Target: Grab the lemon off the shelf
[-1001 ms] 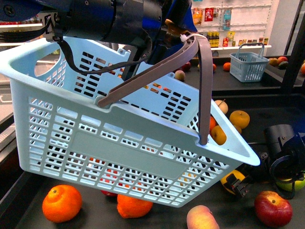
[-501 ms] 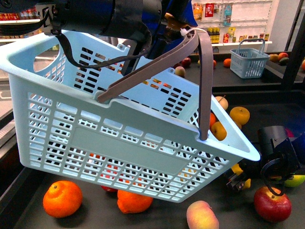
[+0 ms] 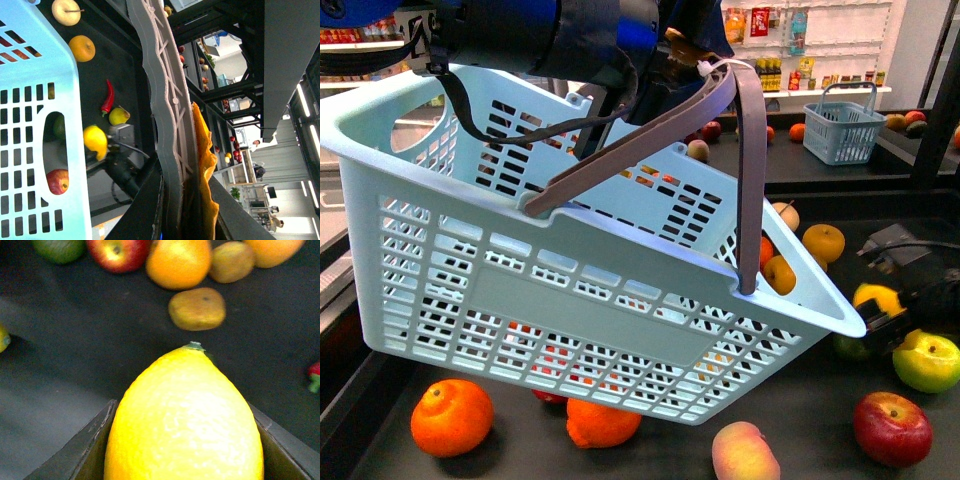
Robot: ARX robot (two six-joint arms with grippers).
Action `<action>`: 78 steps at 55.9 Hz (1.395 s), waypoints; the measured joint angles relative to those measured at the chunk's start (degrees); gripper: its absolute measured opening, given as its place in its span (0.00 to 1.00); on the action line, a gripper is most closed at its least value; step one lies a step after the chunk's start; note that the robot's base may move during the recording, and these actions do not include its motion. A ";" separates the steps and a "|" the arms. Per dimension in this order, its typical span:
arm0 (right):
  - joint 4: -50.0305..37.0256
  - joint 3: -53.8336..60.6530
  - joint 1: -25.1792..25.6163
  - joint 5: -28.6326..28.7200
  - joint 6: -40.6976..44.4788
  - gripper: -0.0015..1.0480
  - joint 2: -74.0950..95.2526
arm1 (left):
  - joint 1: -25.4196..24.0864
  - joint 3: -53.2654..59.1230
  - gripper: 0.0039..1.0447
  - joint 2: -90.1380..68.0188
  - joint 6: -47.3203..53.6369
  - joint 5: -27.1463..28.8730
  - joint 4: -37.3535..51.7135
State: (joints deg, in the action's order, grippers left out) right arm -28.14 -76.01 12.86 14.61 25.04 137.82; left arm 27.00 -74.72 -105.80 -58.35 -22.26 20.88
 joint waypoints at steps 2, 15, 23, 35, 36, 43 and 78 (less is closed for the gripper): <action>-0.55 2.01 0.72 0.26 -0.85 0.62 -2.36 | 0.00 0.00 0.13 0.00 0.00 0.00 0.00; -0.07 11.02 0.24 4.66 -7.10 0.62 -19.43 | 0.00 0.00 0.13 0.00 -0.02 -0.09 0.00; 2.45 12.02 -3.98 6.86 -12.48 0.62 -28.92 | 0.00 0.00 0.13 0.00 -0.02 -0.04 0.00; 5.03 12.55 -10.69 7.10 -17.88 0.62 -34.36 | 0.00 0.00 0.13 0.00 0.02 0.00 0.00; 5.05 12.68 -11.02 7.06 -18.03 0.62 -34.40 | 0.00 0.00 0.13 0.00 0.02 0.00 0.00; 5.77 13.97 -14.82 5.97 -19.26 0.62 -34.36 | 0.00 0.00 0.13 0.00 -0.02 -0.02 0.00; 4.44 10.60 -22.43 2.14 -26.18 0.79 -24.70 | 0.00 0.00 0.13 0.00 -0.02 -0.02 0.00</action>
State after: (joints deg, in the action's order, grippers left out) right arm -23.70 -65.41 -9.56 16.75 -1.15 113.12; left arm 27.00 -74.72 -105.80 -58.37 -22.28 20.88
